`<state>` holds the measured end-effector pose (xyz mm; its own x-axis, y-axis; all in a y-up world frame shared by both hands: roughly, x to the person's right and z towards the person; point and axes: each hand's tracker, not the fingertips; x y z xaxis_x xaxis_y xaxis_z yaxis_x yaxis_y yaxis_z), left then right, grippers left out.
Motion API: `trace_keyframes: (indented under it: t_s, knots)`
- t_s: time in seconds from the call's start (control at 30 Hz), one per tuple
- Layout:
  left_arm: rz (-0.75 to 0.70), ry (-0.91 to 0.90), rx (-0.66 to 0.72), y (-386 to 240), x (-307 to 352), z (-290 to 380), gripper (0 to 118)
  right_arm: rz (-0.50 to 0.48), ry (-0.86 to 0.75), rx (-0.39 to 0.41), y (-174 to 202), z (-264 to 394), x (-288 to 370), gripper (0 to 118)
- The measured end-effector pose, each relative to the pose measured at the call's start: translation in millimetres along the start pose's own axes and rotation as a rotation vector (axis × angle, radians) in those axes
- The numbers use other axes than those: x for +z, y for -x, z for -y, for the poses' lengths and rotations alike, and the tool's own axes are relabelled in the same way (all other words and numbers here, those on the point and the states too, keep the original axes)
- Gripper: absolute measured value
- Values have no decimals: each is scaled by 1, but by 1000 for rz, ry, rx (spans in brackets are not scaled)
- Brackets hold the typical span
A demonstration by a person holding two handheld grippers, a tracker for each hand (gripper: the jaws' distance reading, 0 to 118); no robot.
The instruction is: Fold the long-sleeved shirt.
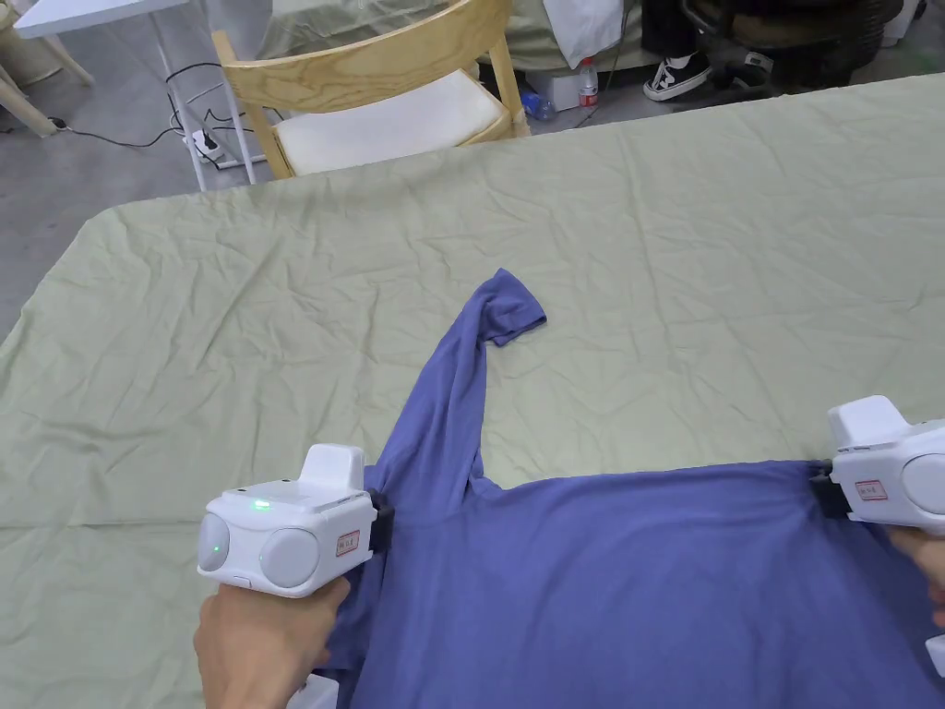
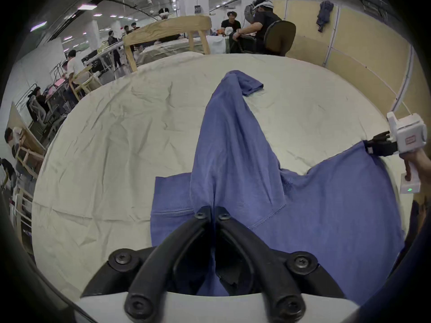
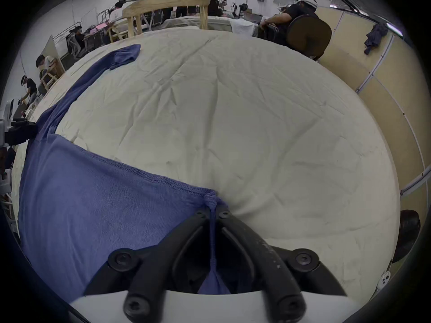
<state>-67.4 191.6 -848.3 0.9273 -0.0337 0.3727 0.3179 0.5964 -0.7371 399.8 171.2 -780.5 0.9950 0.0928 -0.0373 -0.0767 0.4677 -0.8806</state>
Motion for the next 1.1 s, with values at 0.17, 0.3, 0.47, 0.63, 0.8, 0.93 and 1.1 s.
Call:
trace_keyframes:
  t_s: [0.17,0.3,0.47,0.63,0.8,0.93,1.1]
  knots:
    - [-5,-76,34,7,36,-3,1,-14,-103,-61,1,5,30,4]
    - [4,-128,28,4,75,-7,1,-31,-196,-75,4,9,74,4]
    - [12,-219,19,-4,134,-13,1,-13,-309,-15,15,11,139,5]
    - [27,-339,20,-2,202,-25,1,-9,-446,8,17,10,210,5]
    - [-11,-456,-5,7,273,-42,1,22,-569,26,22,7,292,5]
    - [-34,-549,-28,16,331,-62,1,52,-684,42,23,-2,349,5]
    - [-62,-638,-33,34,393,-99,1,82,-788,65,26,-28,418,5]
